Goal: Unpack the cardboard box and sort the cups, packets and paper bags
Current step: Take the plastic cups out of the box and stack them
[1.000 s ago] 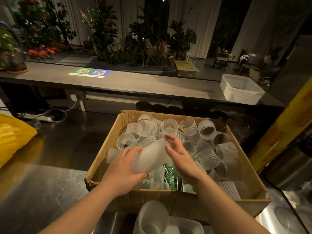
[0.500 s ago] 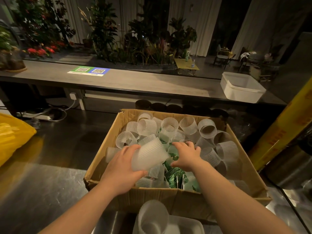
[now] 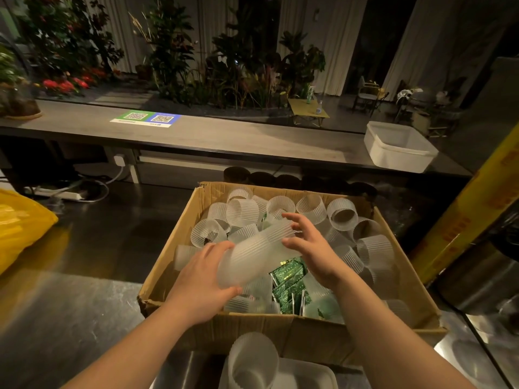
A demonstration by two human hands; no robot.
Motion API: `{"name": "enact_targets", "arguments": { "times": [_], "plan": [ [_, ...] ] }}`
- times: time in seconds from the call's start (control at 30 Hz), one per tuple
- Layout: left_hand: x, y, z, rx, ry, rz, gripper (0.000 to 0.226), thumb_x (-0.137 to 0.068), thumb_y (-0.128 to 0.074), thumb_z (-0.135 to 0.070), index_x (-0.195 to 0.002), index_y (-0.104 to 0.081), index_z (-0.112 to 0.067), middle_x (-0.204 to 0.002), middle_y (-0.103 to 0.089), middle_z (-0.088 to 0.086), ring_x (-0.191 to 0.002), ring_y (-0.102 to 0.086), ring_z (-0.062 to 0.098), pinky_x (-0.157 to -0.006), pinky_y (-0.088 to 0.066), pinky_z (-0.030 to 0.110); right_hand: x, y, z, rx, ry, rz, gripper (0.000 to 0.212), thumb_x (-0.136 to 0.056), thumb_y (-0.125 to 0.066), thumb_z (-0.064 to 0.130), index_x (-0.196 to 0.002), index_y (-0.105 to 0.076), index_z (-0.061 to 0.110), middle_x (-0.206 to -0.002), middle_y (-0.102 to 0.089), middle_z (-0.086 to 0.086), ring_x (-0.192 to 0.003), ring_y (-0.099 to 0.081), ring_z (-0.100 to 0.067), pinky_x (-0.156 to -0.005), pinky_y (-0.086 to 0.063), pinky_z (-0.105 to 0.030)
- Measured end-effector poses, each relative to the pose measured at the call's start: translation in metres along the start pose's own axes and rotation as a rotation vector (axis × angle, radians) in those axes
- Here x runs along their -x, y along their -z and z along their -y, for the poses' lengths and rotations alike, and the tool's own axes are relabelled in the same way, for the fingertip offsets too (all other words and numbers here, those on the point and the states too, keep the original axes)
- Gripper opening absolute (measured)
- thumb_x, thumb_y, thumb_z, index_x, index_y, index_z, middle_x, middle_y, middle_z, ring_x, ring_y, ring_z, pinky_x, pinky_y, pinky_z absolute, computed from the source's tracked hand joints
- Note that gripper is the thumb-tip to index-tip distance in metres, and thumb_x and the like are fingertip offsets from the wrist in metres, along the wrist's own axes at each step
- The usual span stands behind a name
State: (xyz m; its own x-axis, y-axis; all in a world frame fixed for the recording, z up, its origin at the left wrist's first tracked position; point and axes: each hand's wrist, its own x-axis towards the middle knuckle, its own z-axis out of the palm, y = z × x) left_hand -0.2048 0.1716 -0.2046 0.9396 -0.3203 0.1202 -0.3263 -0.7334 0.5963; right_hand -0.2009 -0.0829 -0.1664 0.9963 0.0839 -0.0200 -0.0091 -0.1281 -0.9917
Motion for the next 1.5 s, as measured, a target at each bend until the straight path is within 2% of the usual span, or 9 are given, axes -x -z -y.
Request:
{"name": "enact_targets", "arguments": {
  "times": [0.17, 0.3, 0.47, 0.6, 0.8, 1.03, 1.17, 1.27, 1.5],
  "plan": [
    [0.004, 0.002, -0.003, -0.014, -0.003, -0.013, 0.082, -0.078, -0.081, -0.051, -0.143, -0.032, -0.045, -0.133, -0.034, -0.027, -0.120, -0.039, 0.001, -0.106, -0.042, 0.036, 0.003, -0.017, -0.001, 0.041, -0.078, 0.119, 0.066, -0.076, -0.069, 0.047, -0.138, -0.049, 0.040, -0.146, -0.043, -0.006, -0.127, -0.049, -0.022, -0.106, -0.041, -0.035],
    [0.004, 0.004, -0.002, 0.014, 0.045, -0.038, 0.083, -0.081, -0.080, -0.044, -0.146, -0.028, -0.043, -0.132, -0.033, -0.025, -0.119, -0.042, 0.006, -0.100, -0.048, 0.038, 0.005, -0.027, -0.009, -0.070, -0.125, 0.229, 0.100, -0.075, -0.057, 0.083, -0.159, -0.027, 0.039, -0.167, -0.023, 0.006, -0.152, -0.019, -0.021, -0.125, -0.010, -0.052],
    [0.001, 0.004, -0.001, 0.042, 0.133, -0.145, 0.087, -0.083, -0.079, -0.045, -0.150, -0.024, -0.037, -0.127, -0.030, -0.020, -0.119, -0.040, 0.011, -0.099, -0.050, 0.041, -0.005, -0.027, -0.014, 0.462, -0.150, -0.095, 0.037, -0.099, -0.063, 0.032, -0.132, -0.056, 0.016, -0.131, -0.060, -0.002, -0.115, -0.060, -0.017, -0.099, -0.053, -0.035],
    [0.000, 0.004, 0.000, 0.048, 0.170, -0.172, 0.086, -0.083, -0.079, -0.045, -0.151, -0.027, -0.035, -0.130, -0.034, -0.016, -0.119, -0.040, 0.011, -0.100, -0.050, 0.041, -0.003, -0.044, -0.031, 0.889, -0.227, 0.236, 0.057, -0.085, -0.079, 0.043, -0.133, -0.057, 0.020, -0.129, -0.063, -0.001, -0.115, -0.061, -0.020, -0.100, -0.052, -0.040],
    [0.001, 0.004, -0.003, 0.023, 0.160, -0.172, 0.084, -0.082, -0.080, -0.046, -0.148, -0.030, -0.035, -0.127, -0.032, -0.018, -0.117, -0.039, 0.010, -0.098, -0.048, 0.038, -0.006, -0.053, -0.032, 1.323, -0.042, 0.243, 0.066, -0.085, -0.077, 0.042, -0.139, -0.046, 0.022, -0.133, -0.056, -0.005, -0.119, -0.057, -0.030, -0.095, -0.051, -0.044],
    [0.002, 0.006, -0.002, 0.048, 0.141, -0.157, 0.083, -0.082, -0.081, -0.045, -0.147, -0.029, -0.038, -0.123, -0.027, -0.022, -0.118, -0.039, 0.010, -0.100, -0.048, 0.039, -0.001, -0.011, -0.023, 0.934, -0.116, -0.179, 0.028, -0.104, -0.049, 0.025, -0.129, -0.061, 0.022, -0.130, -0.065, 0.005, -0.106, -0.064, -0.017, -0.093, -0.053, -0.040],
    [0.003, 0.005, 0.000, 0.057, 0.119, -0.122, 0.082, -0.082, -0.081, -0.041, -0.146, -0.030, -0.039, -0.124, -0.025, -0.025, -0.120, -0.039, 0.010, -0.103, -0.048, 0.042, 0.001, 0.017, -0.024, 0.233, -0.237, -0.387, 0.014, -0.102, -0.060, 0.017, -0.110, -0.071, 0.013, -0.110, -0.071, -0.007, -0.091, -0.066, -0.021, -0.075, -0.056, -0.036],
    [0.004, 0.006, -0.002, 0.090, 0.073, -0.068, 0.081, -0.083, -0.081, -0.036, -0.146, -0.031, -0.040, -0.127, -0.026, -0.028, -0.121, -0.037, 0.006, -0.107, -0.046, 0.043, 0.006, 0.021, -0.011, -0.226, -0.321, -0.233, 0.013, -0.100, -0.060, 0.007, -0.108, -0.069, 0.001, -0.094, -0.074, -0.013, -0.075, -0.068, -0.022, -0.057, -0.049, -0.030],
    [0.004, 0.009, -0.003, 0.121, -0.029, 0.008, 0.079, -0.082, -0.083, -0.028, -0.142, -0.035, -0.045, -0.132, -0.027, -0.033, -0.125, -0.032, 0.002, -0.112, -0.035, 0.039, -0.007, 0.005, -0.006, -0.223, -0.399, 0.024, 0.015, -0.098, -0.060, 0.006, -0.101, -0.074, 0.005, -0.088, -0.071, -0.007, -0.069, -0.059, -0.016, -0.046, -0.042, -0.021]
  ]
}}
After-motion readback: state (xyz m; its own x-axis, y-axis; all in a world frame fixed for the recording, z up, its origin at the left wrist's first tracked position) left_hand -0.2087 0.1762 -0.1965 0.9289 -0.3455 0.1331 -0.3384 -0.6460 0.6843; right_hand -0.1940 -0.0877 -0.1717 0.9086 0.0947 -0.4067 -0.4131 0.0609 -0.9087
